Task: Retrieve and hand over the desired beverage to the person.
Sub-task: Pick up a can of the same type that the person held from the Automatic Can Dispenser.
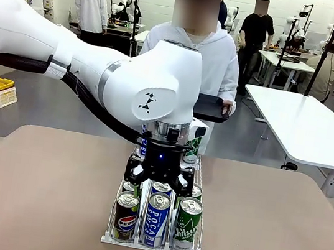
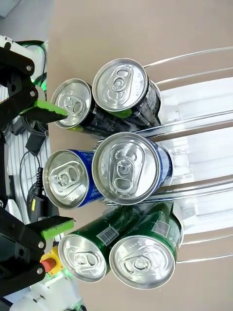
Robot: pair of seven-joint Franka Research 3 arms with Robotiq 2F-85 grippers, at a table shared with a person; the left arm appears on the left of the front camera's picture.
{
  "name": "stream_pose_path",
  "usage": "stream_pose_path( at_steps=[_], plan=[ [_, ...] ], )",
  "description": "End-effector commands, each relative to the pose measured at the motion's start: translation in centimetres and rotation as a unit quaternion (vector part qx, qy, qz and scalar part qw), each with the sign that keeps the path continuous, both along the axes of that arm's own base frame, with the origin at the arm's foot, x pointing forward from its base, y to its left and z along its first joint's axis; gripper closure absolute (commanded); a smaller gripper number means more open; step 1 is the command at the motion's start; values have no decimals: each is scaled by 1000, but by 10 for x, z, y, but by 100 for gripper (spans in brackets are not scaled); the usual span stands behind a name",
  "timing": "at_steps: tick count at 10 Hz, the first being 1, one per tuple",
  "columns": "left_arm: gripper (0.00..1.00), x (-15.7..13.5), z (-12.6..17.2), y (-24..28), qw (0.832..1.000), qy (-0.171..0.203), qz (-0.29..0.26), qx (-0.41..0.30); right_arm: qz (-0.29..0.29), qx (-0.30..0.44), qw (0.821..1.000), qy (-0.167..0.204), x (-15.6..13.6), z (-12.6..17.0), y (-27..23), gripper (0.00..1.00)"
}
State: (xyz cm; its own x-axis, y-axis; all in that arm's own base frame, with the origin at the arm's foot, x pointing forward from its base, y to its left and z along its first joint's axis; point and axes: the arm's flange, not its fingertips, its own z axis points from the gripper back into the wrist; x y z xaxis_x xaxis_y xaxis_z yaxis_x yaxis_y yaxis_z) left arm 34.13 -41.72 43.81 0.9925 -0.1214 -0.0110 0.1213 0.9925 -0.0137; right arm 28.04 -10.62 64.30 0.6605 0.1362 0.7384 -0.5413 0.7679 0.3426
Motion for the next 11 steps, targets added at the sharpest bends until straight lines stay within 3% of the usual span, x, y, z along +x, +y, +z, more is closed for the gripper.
stream_pose_path(
  at_steps=[1,10,11],
  plan=[
    [0,0,-5,-1,1000,0,-9,-9,7,4,1000,-3,1,-1,0,0],
    [0,3,-14,2,1000,4,16,-17,7,4,1000,-3,1,-1,0,0],
    [59,3,-13,2,1000,5,14,-24,7,4,1000,-3,1,-1,0,0]
  ],
)
